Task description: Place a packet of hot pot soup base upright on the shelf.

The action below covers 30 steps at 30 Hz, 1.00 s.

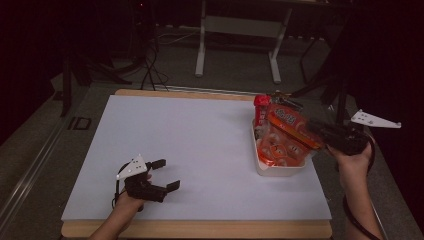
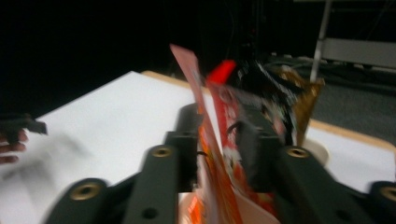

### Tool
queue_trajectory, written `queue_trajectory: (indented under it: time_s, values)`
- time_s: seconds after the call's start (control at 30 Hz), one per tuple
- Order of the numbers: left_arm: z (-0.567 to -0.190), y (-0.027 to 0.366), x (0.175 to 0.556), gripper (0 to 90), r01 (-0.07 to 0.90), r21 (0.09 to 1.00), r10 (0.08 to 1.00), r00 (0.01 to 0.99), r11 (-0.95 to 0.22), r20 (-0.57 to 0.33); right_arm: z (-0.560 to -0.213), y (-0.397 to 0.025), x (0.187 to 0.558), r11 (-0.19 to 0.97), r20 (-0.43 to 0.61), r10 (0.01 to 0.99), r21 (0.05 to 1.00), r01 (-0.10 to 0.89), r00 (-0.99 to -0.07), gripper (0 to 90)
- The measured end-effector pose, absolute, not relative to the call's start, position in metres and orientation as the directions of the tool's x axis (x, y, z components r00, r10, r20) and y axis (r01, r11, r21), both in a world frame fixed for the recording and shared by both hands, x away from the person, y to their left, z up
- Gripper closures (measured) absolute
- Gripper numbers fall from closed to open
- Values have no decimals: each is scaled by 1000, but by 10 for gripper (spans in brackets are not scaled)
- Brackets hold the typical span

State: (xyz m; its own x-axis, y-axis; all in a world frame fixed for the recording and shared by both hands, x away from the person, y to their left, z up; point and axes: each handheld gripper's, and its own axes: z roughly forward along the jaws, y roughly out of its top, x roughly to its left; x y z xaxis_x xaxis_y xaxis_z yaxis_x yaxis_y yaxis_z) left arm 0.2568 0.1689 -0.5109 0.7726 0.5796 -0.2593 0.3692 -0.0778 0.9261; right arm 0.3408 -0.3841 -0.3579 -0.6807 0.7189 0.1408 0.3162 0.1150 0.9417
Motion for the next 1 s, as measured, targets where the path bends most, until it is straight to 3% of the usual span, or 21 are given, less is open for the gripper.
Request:
queue_trajectory:
  time_s: [0.1,0.4,0.57,0.77,1.0]
  values:
    - [-512,169,257,32,371,925,579,772,-77,-261,-343,-376,337,107,128,709,953,284,-694,572]
    - [-512,169,256,32,372,925,578,772,-74,-264,-326,-346,325,90,126,668,965,248,-733,439]
    - [-512,169,256,32,369,926,577,774,-78,-260,-332,-330,324,96,130,630,965,243,-765,377]
    - [-511,169,255,32,366,928,578,773,-72,-260,-343,-310,321,104,117,596,970,221,-795,218]
    - [-511,171,255,32,363,929,582,771,-68,-258,-361,-290,316,120,116,563,968,219,-819,152]
